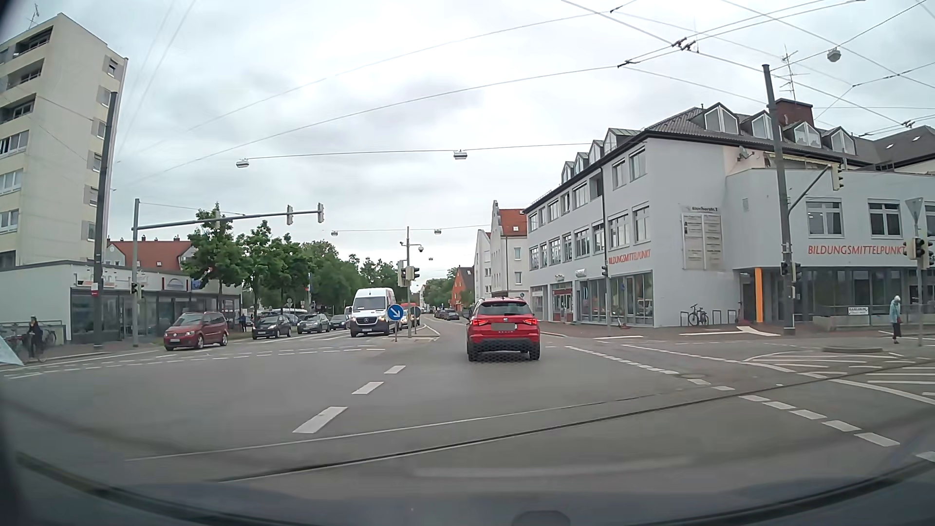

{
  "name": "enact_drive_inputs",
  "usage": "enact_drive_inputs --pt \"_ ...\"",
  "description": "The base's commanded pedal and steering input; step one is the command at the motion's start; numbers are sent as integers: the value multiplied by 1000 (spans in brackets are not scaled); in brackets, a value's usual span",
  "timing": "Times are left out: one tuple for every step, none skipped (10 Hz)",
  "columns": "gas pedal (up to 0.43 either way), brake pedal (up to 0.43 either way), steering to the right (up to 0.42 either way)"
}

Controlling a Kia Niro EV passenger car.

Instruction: Follow the waypoints while adhering to traffic rules and regulations

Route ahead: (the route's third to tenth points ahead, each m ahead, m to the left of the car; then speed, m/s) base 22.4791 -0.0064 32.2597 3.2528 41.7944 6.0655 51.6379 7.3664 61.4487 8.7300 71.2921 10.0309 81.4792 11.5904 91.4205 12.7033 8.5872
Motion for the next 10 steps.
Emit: enact_drive_inputs --pt "220 0 -7" --pt "220 0 -9" --pt "220 0 -10" --pt "220 0 -9" --pt "220 0 -16" --pt "209 0 -19" --pt "209 0 -17" --pt "228 0 -16" --pt "209 0 -16" --pt "189 0 -16"
